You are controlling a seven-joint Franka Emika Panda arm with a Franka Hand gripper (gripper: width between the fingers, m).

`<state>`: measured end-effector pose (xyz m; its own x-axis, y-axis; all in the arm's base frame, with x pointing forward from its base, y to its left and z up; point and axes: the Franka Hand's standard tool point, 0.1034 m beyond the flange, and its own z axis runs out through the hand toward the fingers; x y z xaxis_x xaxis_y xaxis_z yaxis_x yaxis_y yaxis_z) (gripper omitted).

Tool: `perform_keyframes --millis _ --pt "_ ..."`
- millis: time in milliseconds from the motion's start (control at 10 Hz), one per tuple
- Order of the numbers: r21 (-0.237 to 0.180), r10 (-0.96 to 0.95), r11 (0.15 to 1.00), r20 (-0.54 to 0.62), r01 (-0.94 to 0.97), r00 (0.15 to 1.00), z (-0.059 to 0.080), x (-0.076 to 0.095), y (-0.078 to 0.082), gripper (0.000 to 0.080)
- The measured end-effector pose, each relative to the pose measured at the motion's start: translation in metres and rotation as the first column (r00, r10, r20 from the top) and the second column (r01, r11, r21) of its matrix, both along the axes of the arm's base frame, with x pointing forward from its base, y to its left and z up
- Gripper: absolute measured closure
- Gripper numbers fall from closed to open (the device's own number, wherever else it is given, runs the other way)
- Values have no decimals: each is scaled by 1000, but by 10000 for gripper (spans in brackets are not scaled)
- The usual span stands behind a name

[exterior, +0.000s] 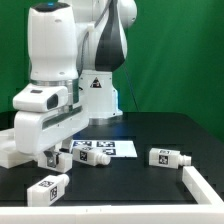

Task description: Assemble one leg

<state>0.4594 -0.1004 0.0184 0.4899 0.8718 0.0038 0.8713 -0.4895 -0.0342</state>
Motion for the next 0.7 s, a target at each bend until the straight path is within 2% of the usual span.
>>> perform_keyframes --millis 100,500,600,700 --pt "3 0 1000 -10 0 1000 -5 -3 1 514" --pt "3 -3 1000 -11 3 1000 -6 -3 1 514" --pt "3 -3 1000 -12 3 1000 -6 -3 1 327" --pt "3 -3 1000 -12 3 1000 -6 -3 1 209"
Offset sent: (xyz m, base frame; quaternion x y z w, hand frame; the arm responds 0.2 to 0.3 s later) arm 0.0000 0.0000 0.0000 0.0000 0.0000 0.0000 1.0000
